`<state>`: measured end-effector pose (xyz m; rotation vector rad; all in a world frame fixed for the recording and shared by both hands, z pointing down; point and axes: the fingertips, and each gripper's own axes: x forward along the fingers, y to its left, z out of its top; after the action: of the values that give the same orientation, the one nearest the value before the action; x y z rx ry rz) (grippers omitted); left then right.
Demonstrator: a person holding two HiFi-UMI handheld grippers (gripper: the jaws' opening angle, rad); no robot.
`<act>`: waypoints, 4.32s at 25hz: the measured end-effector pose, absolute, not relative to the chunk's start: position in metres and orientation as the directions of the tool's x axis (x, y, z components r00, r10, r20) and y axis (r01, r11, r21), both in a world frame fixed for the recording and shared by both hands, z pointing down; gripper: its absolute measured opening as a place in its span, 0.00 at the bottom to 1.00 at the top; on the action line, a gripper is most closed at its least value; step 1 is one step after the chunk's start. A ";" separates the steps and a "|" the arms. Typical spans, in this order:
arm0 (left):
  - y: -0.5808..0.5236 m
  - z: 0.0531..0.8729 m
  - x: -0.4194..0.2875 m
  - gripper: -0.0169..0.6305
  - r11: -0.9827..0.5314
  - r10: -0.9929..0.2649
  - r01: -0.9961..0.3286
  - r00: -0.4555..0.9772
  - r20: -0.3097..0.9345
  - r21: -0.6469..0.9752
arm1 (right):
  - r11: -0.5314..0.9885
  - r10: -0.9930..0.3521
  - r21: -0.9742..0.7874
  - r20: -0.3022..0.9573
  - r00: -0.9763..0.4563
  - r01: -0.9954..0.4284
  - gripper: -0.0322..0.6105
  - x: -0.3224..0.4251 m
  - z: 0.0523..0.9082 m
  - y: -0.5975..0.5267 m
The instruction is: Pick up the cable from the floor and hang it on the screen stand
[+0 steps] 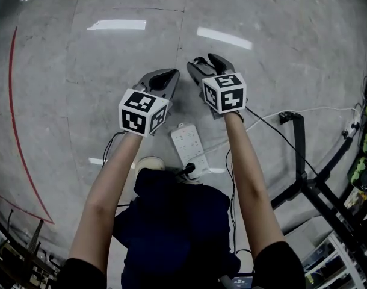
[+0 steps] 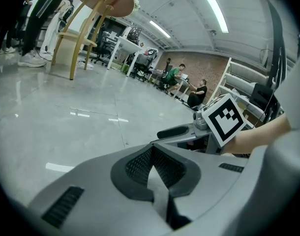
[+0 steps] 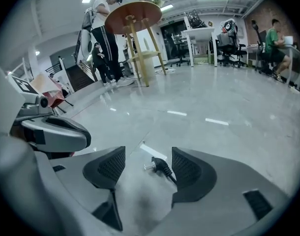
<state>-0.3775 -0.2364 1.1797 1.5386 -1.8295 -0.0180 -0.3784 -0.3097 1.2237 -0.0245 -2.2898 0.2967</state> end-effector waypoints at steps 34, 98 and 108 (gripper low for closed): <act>-0.246 1.199 -0.393 0.03 0.283 -0.874 -0.859 -0.049 0.483 0.426 | 0.997 -0.007 -0.045 0.795 -0.607 -0.070 0.39 -0.371 1.256 -0.315; -0.163 0.646 -0.340 0.03 0.219 -0.884 -0.861 0.024 0.467 0.459 | 0.943 -0.233 -0.052 0.602 -0.764 -0.328 0.38 -0.304 0.629 -0.233; -0.154 0.551 -0.324 0.03 0.145 -0.898 -0.896 0.059 0.437 0.419 | 0.940 -0.256 -0.050 0.553 -0.793 -0.338 0.38 -0.298 0.533 -0.209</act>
<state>-0.3244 -0.1537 0.5507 1.7195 -1.8030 -0.0029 -0.2981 -0.2094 0.5332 0.4216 -2.5305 0.1959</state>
